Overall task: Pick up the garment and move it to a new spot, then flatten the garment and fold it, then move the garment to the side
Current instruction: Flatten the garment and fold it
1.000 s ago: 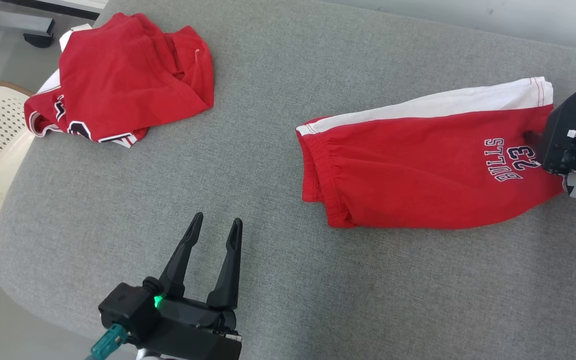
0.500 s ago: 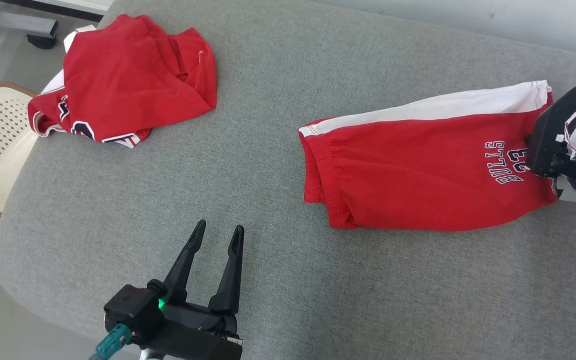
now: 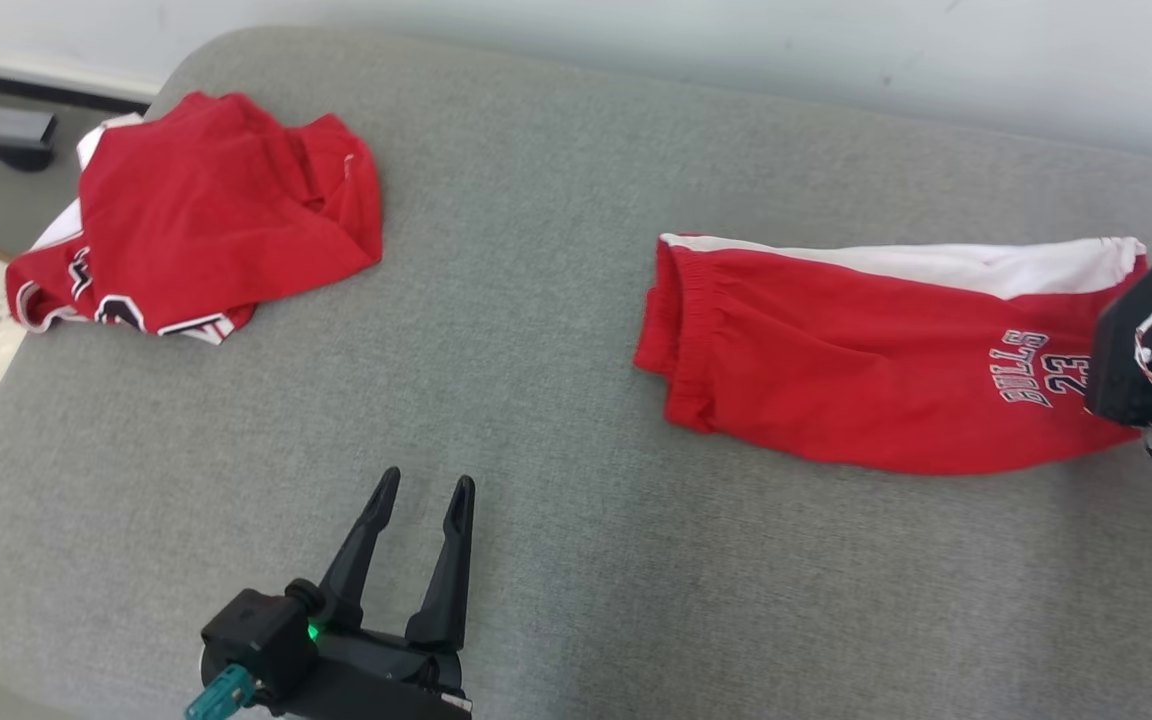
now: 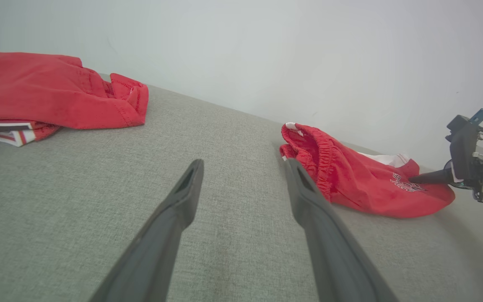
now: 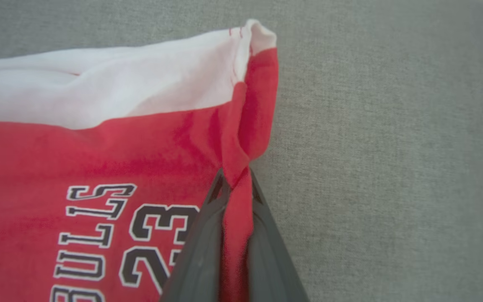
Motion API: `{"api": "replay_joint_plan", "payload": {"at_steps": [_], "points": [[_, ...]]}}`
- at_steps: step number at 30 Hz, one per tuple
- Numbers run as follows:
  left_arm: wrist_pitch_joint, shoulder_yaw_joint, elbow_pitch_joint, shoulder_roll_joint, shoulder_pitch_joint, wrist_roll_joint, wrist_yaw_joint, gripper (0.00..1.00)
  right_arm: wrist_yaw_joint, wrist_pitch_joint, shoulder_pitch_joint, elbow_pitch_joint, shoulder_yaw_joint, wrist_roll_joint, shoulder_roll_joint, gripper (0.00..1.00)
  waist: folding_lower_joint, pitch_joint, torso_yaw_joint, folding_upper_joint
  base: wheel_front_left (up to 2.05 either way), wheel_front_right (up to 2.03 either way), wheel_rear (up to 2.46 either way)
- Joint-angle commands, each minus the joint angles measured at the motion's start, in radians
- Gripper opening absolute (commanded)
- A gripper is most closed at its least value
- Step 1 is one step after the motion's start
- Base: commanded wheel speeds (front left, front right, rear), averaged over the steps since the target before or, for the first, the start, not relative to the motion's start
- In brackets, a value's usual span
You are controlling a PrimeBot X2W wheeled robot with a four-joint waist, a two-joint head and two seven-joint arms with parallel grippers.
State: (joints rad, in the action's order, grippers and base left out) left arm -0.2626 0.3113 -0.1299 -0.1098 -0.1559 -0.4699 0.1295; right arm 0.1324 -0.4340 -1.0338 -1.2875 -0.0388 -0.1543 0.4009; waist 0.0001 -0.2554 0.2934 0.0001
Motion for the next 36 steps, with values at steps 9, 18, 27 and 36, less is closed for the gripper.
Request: {"api": "replay_joint_plan", "payload": {"at_steps": [9, 18, 27, 36], "points": [[-0.004, 0.01, -0.031, -0.002, 0.017, -0.006, 0.001, 1.0, -0.003, 0.047, 0.011, 0.006, 0.071, 0.158, 0.001, 0.0, -0.0001, 0.073, -0.045, -0.0001, 0.0, 0.0, 0.0], [-0.004, 0.019, -0.049, -0.006, 0.041, -0.022, 0.001, 1.0, -0.003, 0.046, -0.008, 0.06, 0.029, 0.211, -0.177, 0.0, -0.0001, 0.126, -0.042, -0.0001, 0.0, 0.0, 0.0], [-0.004, 0.033, -0.061, -0.001, 0.04, -0.028, 0.001, 1.0, -0.003, 0.022, 0.015, 0.094, -0.071, 0.189, -0.307, 0.0, -0.0001, 0.15, -0.009, -0.0001, 0.0, 0.0, 0.0], [-0.004, 0.052, -0.069, 0.007, 0.042, -0.038, 0.001, 1.0, -0.003, 0.002, 0.045, 0.096, -0.117, 0.129, -0.343, 0.0, -0.0001, 0.148, 0.038, -0.0001, 0.0, 0.0, 0.0]]}}
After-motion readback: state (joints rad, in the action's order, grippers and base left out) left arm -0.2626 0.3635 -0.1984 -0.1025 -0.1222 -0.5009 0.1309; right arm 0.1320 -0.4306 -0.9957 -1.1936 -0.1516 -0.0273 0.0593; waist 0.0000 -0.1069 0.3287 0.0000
